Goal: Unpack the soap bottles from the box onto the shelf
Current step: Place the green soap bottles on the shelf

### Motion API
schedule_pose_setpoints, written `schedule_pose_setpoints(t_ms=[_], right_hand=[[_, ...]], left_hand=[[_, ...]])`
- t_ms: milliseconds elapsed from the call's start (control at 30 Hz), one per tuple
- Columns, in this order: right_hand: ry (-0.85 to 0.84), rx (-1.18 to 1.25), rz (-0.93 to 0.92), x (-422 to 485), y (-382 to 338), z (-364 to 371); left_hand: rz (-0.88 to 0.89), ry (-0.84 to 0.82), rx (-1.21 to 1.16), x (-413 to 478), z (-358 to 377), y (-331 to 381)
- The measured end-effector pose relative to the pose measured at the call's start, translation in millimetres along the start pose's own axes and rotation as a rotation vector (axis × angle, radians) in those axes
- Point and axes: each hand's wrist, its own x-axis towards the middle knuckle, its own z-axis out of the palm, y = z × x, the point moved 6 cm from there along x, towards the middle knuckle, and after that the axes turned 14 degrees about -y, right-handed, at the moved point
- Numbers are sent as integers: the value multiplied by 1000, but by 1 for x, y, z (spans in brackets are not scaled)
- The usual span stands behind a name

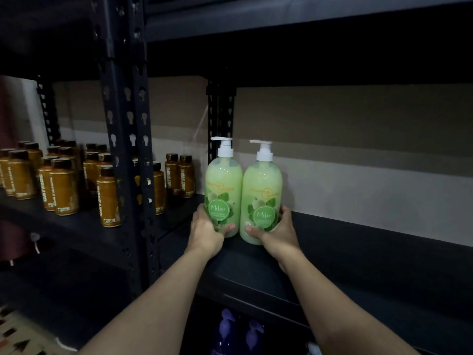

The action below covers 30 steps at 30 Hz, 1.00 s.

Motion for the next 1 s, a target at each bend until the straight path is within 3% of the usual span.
schedule_pose_setpoints(t_ms=[533,1000], right_hand=[[156,-198,-88,-9,-18,-4],[157,-221,-100,-4,-15,-3]], left_hand=[[16,13,51,-3,0,5],[14,10,52,-7,-2,8]])
